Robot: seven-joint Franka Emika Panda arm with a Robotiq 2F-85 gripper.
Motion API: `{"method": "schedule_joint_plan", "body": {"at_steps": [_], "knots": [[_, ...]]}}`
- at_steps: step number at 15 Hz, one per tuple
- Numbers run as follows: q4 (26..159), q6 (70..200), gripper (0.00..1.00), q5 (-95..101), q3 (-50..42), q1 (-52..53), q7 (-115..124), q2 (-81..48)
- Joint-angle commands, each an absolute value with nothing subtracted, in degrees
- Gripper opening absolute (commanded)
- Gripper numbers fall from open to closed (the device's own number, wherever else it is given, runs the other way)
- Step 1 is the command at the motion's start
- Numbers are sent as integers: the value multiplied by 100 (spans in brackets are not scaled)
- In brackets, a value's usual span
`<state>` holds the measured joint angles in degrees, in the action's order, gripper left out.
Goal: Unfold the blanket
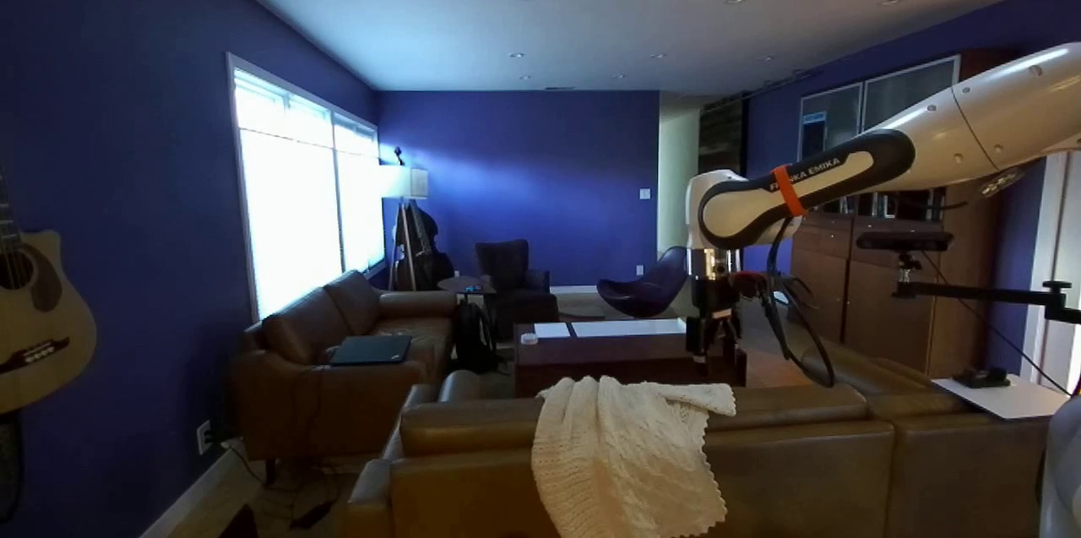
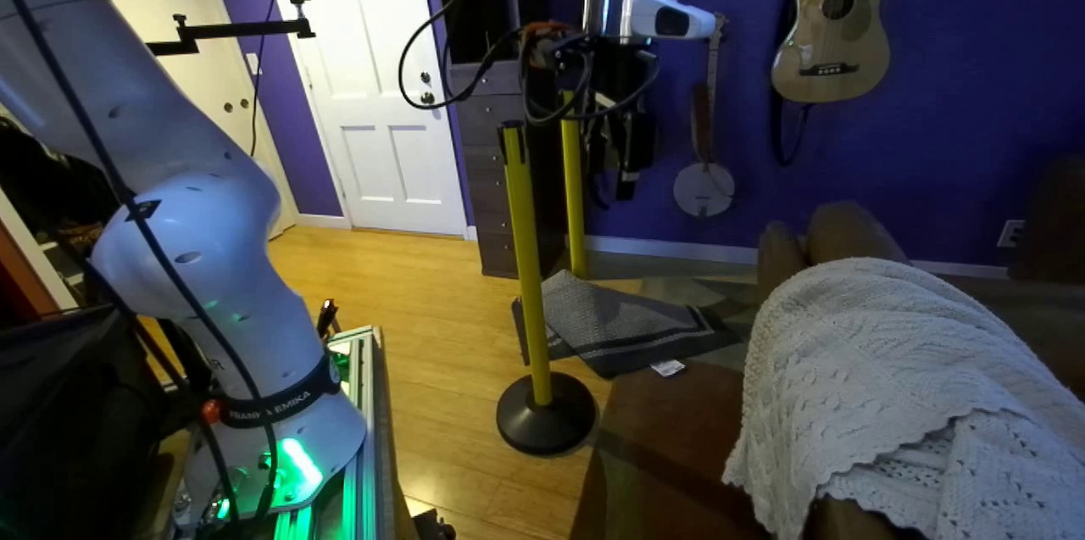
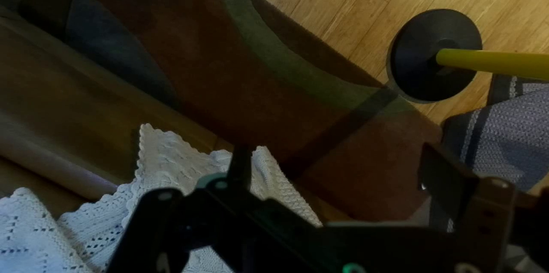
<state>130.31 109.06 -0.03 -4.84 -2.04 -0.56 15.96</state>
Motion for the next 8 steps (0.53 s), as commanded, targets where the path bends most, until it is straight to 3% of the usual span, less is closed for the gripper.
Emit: {"method": "schedule_joint_plan", "body": {"at_steps": [1,8], "knots": [[13022,10895,100,-16,-438,-256,-69,1592],[12624,11360,100,-333,-714,-416,-85,838]]}}
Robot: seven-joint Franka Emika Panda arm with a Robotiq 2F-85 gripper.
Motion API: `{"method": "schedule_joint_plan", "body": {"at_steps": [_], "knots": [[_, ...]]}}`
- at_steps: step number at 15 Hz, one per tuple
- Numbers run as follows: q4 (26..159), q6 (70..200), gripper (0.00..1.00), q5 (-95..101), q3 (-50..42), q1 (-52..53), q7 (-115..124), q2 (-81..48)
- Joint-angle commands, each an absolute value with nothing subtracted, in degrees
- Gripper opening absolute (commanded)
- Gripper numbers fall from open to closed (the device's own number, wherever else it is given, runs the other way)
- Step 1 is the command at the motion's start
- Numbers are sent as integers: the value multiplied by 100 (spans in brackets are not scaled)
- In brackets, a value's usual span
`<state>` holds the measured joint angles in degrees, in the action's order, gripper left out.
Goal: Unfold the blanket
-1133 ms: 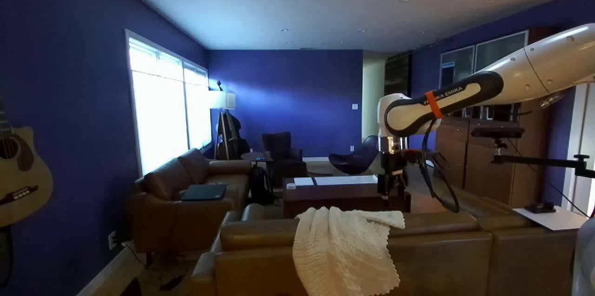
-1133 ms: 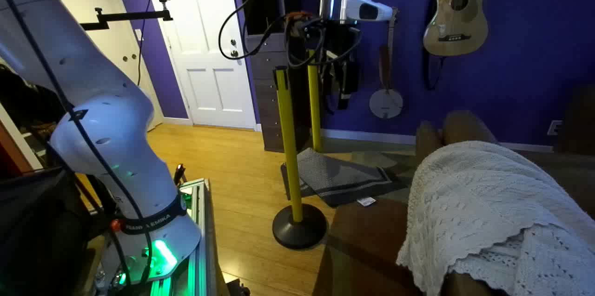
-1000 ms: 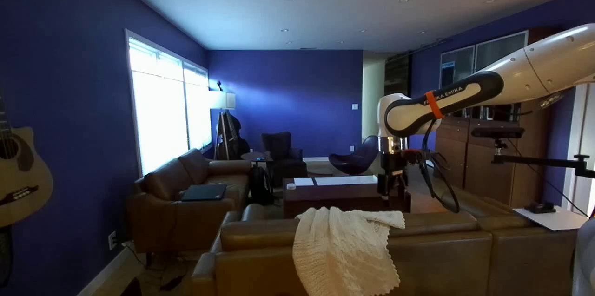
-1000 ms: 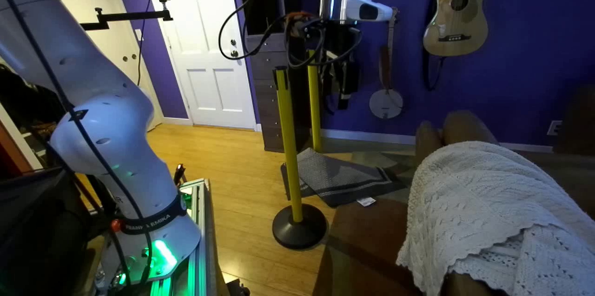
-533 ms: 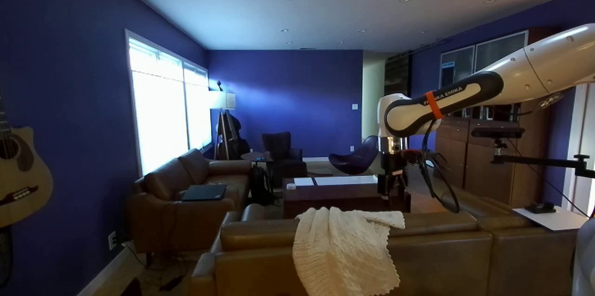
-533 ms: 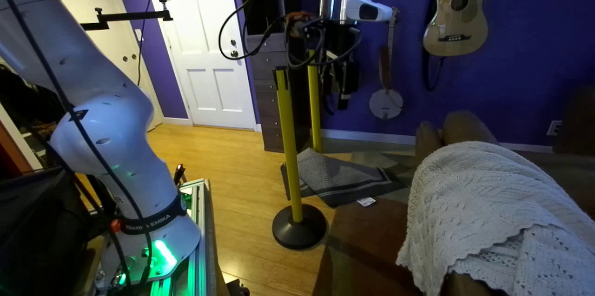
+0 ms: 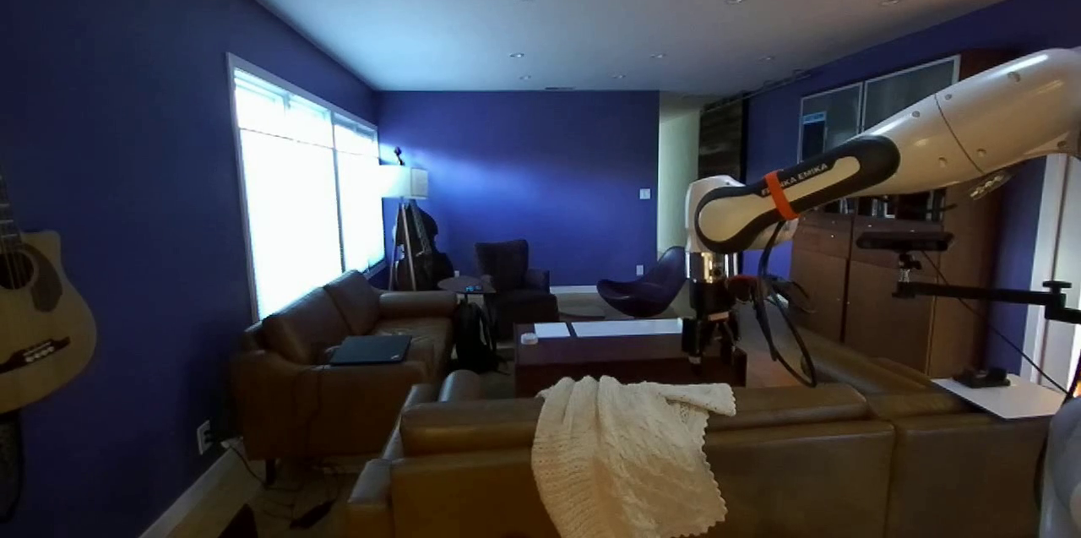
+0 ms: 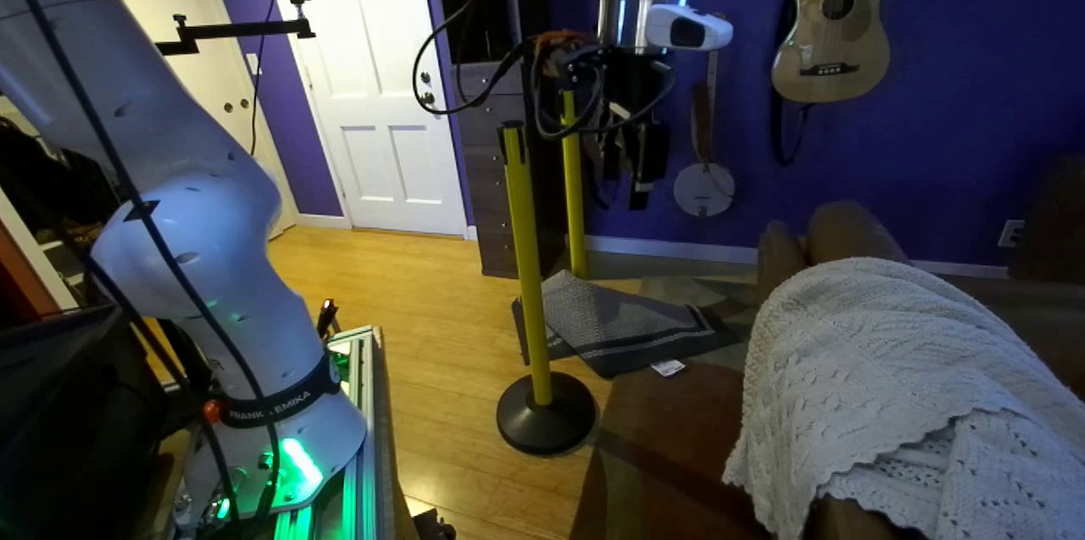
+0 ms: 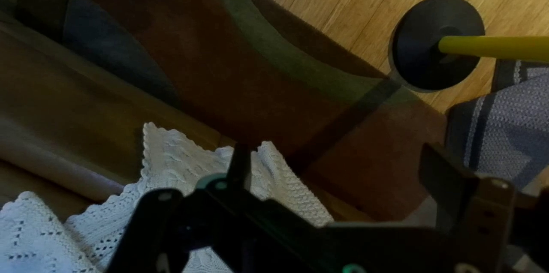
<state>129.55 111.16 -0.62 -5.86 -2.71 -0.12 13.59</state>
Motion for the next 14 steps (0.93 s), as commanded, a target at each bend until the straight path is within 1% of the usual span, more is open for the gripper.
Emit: {"method": "schedule_joint_plan", "body": {"at_steps": [1,7,12,14], "knots": [[12554,11473,100,-426,-783,-449,-176,696],[12049,12803,100,-1489,-995,-691,-575,-466],[11543,13968,100,-2014,-768,-895,-1369,-1473],[11262,14246,100,-2085,-634,-990,-1495,-1886]]}}
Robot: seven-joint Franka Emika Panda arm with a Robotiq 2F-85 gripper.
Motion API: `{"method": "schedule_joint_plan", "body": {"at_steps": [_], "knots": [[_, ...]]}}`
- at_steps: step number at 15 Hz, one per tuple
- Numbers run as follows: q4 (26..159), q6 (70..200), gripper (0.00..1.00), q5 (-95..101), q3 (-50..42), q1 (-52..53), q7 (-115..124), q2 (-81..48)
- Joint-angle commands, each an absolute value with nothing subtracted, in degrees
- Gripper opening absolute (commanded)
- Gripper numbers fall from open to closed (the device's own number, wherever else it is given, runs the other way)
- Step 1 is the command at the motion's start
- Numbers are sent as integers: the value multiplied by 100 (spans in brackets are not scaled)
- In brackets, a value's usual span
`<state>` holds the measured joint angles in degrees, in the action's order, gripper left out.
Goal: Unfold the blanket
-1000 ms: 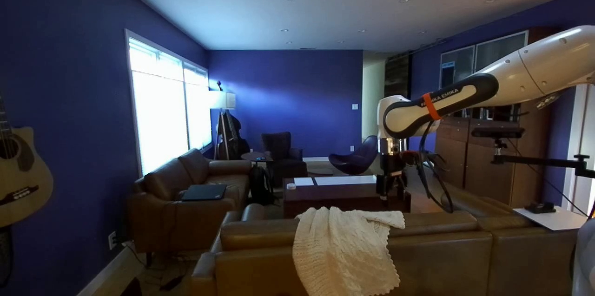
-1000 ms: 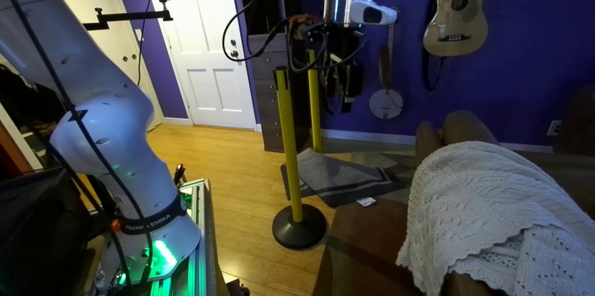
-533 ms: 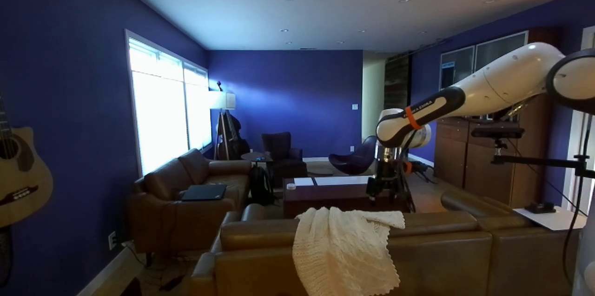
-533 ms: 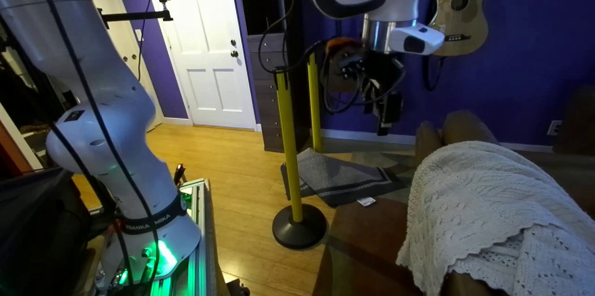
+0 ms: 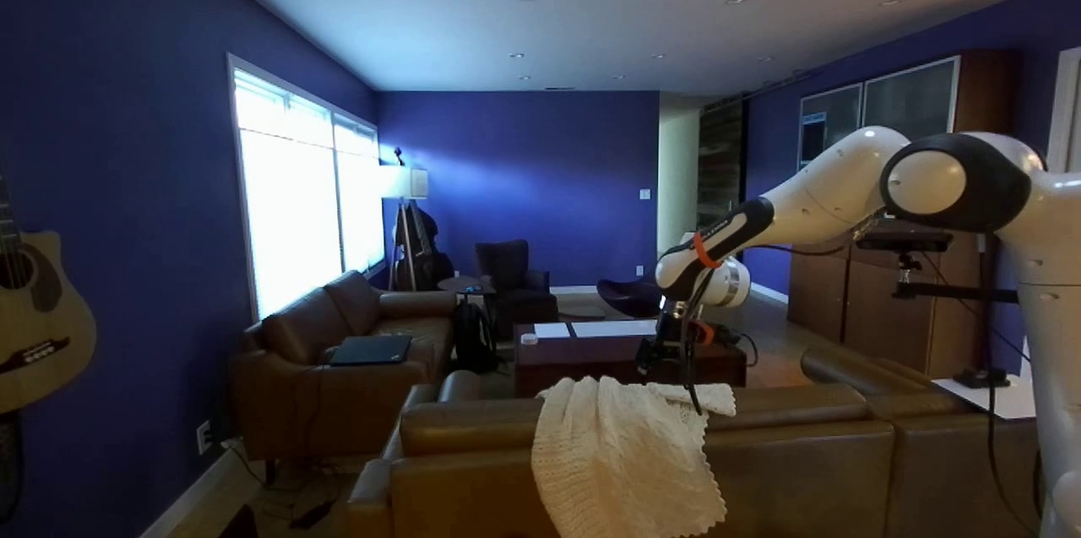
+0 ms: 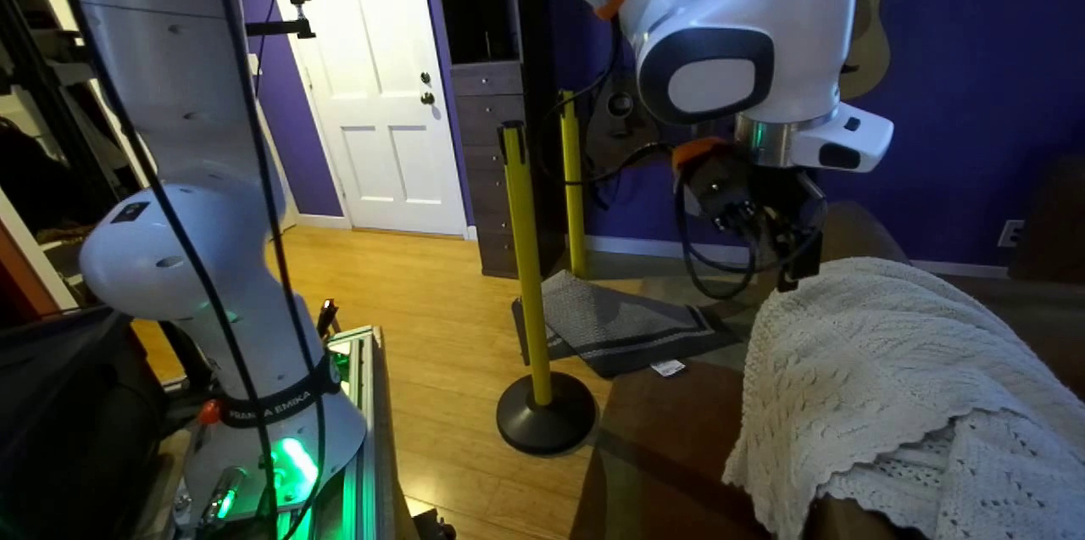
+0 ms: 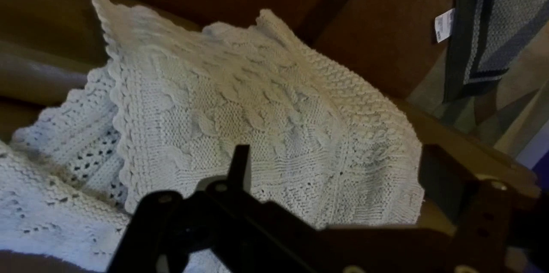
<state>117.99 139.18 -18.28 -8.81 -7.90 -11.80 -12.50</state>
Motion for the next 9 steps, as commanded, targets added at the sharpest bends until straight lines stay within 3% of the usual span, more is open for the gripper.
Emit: {"method": "schedule_joint_plan", "body": {"at_steps": [1,2,9], "knots": [[11094,14335,100,-2109,-557,-1053,-1518,-2092],[11544,14215,100,-1812,-611,-1009,-1249,-1640],[11168,14347,100,-1816,-500,-1106,-1282,-2064]]}}
